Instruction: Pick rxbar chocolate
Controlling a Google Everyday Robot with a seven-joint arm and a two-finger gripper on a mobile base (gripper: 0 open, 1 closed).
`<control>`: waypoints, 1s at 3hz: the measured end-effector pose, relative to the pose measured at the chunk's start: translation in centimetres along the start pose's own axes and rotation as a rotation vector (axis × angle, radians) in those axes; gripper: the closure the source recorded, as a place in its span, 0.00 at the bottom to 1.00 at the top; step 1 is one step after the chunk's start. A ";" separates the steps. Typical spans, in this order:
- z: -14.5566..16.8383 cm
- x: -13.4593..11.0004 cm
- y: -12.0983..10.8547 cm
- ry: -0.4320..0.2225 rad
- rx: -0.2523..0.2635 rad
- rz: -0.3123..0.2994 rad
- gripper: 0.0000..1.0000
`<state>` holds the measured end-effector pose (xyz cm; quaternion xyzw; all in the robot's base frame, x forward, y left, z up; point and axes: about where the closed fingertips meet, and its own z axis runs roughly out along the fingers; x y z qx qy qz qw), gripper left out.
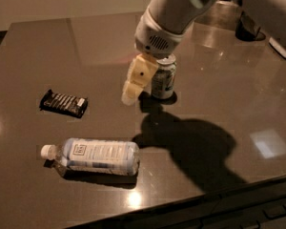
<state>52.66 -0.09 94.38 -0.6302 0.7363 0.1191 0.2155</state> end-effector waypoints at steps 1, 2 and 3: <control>3.9 -3.7 0.7 0.007 -0.039 -0.041 0.00; 7.6 -6.5 1.0 0.041 -0.067 -0.064 0.00; 11.7 -8.2 0.8 0.129 -0.069 -0.044 0.00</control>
Offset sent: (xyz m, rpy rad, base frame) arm 0.0216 0.1439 -0.0628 -0.0897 0.0653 0.1126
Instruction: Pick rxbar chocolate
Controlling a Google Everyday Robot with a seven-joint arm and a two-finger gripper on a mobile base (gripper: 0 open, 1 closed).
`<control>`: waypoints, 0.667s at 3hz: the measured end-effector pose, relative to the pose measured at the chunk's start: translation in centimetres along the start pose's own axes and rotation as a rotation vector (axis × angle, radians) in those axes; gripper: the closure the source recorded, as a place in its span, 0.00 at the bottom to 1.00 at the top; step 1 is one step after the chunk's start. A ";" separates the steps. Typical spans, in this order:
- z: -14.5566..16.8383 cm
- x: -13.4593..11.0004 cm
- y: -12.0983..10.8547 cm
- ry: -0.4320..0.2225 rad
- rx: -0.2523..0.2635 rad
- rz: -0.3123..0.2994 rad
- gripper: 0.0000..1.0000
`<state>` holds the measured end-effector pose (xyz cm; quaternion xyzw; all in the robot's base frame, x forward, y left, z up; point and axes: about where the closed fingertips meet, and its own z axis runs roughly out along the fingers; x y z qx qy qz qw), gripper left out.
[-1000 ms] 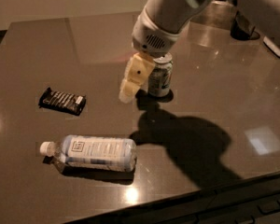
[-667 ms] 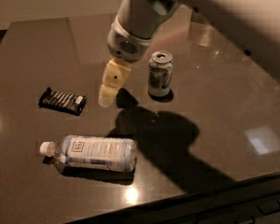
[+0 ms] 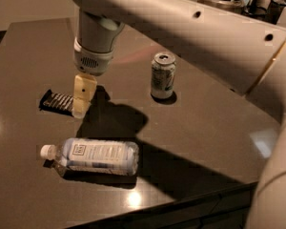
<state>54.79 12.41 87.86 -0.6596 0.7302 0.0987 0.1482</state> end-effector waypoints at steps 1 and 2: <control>1.9 -0.7 -0.3 0.049 0.006 0.024 0.00; 3.3 -0.9 -0.3 0.082 -0.003 0.047 0.00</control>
Offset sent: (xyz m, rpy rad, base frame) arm 0.0092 0.0252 -0.0417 -0.1102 0.0534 -0.0732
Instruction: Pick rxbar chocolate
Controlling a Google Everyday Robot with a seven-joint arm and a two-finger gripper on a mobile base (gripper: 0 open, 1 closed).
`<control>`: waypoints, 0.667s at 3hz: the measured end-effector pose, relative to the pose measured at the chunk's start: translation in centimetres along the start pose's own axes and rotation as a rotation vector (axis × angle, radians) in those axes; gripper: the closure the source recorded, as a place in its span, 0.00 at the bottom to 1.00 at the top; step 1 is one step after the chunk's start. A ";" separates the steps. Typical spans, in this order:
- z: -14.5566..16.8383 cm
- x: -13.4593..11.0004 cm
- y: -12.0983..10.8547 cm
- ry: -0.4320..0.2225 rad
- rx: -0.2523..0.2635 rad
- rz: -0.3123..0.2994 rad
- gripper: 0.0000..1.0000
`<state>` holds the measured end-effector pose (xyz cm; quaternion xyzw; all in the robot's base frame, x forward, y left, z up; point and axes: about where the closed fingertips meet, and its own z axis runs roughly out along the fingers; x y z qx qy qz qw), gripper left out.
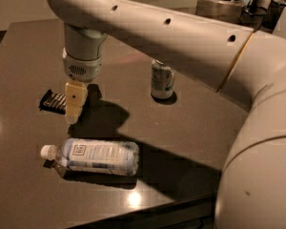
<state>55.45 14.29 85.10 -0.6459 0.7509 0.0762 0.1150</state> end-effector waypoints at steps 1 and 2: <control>1.5 -0.4 0.4 0.016 -0.029 0.015 0.00; 2.2 -1.1 0.6 0.018 -0.042 0.014 0.00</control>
Offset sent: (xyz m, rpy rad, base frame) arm -0.0028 0.0271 -0.0203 -0.0081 0.0605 -0.0001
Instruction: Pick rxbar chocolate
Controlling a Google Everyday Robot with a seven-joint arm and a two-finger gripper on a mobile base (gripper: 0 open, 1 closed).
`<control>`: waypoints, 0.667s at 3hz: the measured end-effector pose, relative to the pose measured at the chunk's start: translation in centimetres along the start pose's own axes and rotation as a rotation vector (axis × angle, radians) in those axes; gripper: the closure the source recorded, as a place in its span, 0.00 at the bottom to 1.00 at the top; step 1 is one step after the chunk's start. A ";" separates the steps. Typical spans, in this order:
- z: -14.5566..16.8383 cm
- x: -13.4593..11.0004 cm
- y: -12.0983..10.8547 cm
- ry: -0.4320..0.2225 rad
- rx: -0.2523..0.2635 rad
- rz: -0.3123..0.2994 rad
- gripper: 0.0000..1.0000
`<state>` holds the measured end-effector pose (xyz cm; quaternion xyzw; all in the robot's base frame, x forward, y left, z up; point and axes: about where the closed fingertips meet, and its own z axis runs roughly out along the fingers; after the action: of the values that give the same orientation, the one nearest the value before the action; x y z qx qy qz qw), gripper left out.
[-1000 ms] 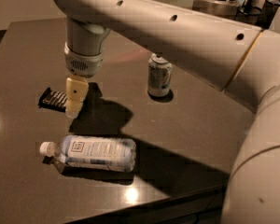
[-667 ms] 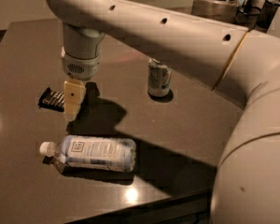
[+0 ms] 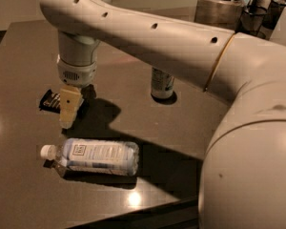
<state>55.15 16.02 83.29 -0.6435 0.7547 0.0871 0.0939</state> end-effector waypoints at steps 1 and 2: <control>0.5 -1.1 0.3 -0.001 -0.014 -0.008 0.25; 0.5 -1.6 0.5 -0.005 -0.021 -0.015 0.48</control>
Offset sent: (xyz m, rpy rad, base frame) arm -0.0032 0.0230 0.0038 0.0157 0.0198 0.0299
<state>54.93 17.72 83.22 -0.6498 0.7487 0.0958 0.0895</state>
